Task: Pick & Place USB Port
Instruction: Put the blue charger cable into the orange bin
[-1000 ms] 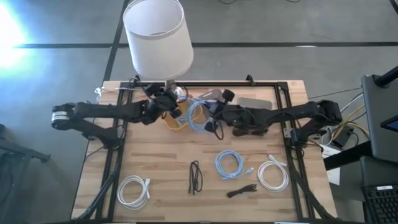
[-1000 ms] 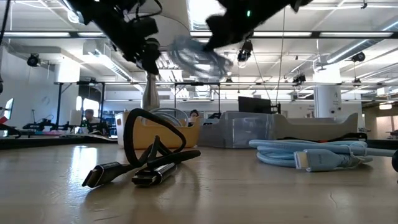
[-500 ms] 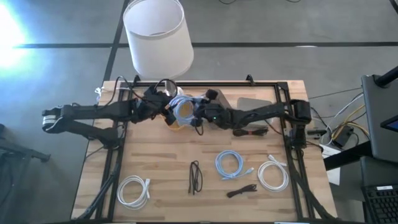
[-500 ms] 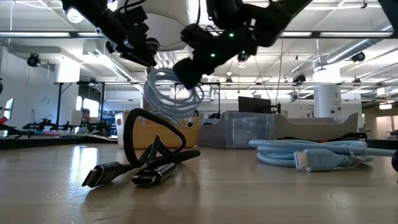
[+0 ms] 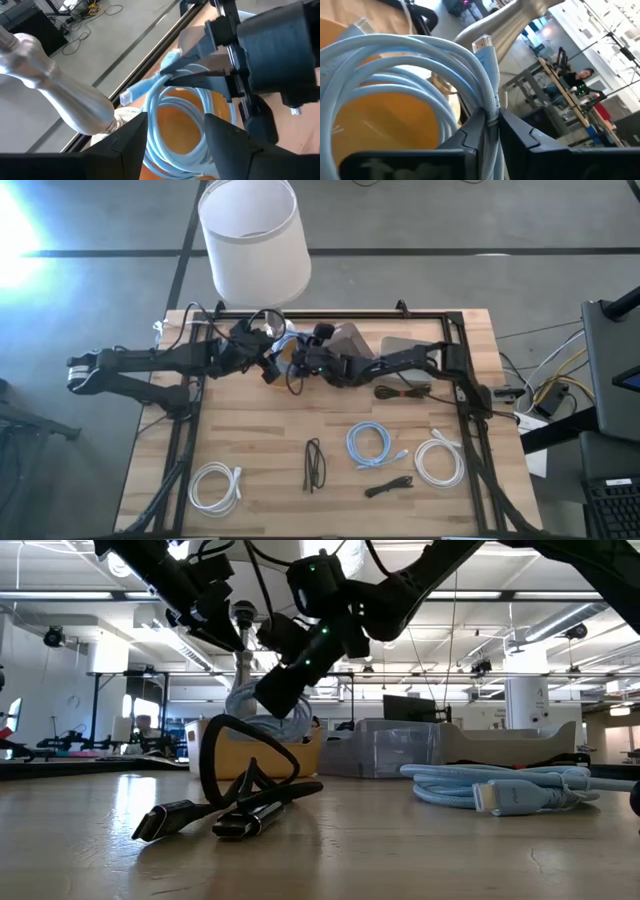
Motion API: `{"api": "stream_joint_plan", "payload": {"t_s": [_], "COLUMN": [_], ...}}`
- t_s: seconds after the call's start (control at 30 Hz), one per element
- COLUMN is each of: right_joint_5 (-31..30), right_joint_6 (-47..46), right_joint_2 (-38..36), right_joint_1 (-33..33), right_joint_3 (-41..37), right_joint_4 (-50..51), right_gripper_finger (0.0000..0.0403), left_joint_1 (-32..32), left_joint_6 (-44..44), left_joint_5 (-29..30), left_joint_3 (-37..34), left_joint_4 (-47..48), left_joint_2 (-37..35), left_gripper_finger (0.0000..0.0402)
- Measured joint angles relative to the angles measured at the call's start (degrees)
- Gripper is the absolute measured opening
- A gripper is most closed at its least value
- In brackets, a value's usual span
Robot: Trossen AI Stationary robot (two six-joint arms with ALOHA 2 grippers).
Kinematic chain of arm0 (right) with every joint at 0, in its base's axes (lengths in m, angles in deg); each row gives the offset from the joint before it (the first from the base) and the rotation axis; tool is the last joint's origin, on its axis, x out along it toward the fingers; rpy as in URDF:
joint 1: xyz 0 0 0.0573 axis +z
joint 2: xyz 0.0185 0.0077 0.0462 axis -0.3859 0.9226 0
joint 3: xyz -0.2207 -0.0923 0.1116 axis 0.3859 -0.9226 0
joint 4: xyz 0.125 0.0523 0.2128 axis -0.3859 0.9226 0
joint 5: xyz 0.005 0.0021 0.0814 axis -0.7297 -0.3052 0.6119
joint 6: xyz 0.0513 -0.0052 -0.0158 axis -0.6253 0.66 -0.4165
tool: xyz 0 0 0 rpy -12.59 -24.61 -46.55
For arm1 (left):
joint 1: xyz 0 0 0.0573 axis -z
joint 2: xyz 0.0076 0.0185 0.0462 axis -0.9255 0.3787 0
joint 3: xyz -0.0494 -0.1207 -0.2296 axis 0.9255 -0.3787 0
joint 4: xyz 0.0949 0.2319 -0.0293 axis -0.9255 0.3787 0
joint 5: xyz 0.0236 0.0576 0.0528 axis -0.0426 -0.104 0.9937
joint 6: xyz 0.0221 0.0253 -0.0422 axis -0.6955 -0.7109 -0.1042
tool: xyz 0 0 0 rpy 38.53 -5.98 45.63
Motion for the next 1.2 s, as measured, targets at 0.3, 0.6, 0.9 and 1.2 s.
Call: {"api": "stream_joint_plan", "payload": {"t_s": [0.3, 0.6, 0.9, 1.2], "right_joint_5": [2.69, 2.82, 4.31, 22.41], "right_joint_6": [-3.45, -8.17, -25.25, -43.07], "right_joint_2": [-2.66, -7.23, -17.87, -30.97], "right_joint_1": [0.03, 1.49, 4.36, 7.89], "right_joint_3": [-0.20, -0.31, -0.52, -9.67], "right_joint_4": [6.37, 21.33, 46.87, 60.29], "right_gripper_finger": [0.0115, 0.0149, 0.0148, 0.0134], "left_joint_1": [0.00, 0.00, 0.00, -0.02], "left_joint_6": [0.33, 1.36, 3.69, 4.87], "left_joint_5": [0.04, 0.09, -0.09, -8.08], "left_joint_3": [0.00, -0.17, -2.01, -2.55], "left_joint_4": [0.03, -0.17, -0.54, -6.05], "left_joint_2": [0.00, 0.00, 0.02, 0.13], "left_gripper_finger": [0.0200, 0.0200, 0.0200, 0.0200]}}
